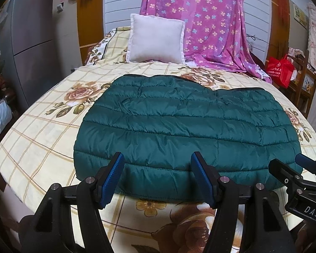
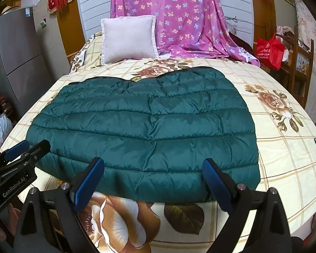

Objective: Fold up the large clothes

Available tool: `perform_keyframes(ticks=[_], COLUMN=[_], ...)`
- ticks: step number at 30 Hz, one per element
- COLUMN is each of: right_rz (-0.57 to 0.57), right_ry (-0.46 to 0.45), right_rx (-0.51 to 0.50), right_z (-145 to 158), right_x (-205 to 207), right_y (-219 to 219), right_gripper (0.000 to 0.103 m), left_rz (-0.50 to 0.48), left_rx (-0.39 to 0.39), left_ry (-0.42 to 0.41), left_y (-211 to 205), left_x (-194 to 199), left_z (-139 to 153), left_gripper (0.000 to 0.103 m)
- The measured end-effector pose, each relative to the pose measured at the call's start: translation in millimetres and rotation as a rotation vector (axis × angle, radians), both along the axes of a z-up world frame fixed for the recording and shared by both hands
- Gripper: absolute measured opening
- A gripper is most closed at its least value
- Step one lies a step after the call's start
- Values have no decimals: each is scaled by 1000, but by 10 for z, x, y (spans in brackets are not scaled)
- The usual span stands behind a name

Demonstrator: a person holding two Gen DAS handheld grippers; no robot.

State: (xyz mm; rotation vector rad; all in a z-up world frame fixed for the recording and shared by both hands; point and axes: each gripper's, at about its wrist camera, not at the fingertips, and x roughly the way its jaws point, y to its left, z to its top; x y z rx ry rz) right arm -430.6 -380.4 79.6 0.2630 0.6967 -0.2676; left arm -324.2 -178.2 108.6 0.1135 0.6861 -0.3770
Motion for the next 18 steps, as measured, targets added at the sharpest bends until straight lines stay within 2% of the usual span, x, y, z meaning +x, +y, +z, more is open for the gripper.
perform_keyframes(ticks=[18], right_rz=[6], right_ry=[14], right_rx=[13], right_z=[-62], right_x=[49], right_y=[-53], right_gripper=[96], left_rz=[-1], left_rx=[-44], left_ry=[25], left_y=[48], left_x=[72], left_z=[-22], left_gripper=[48])
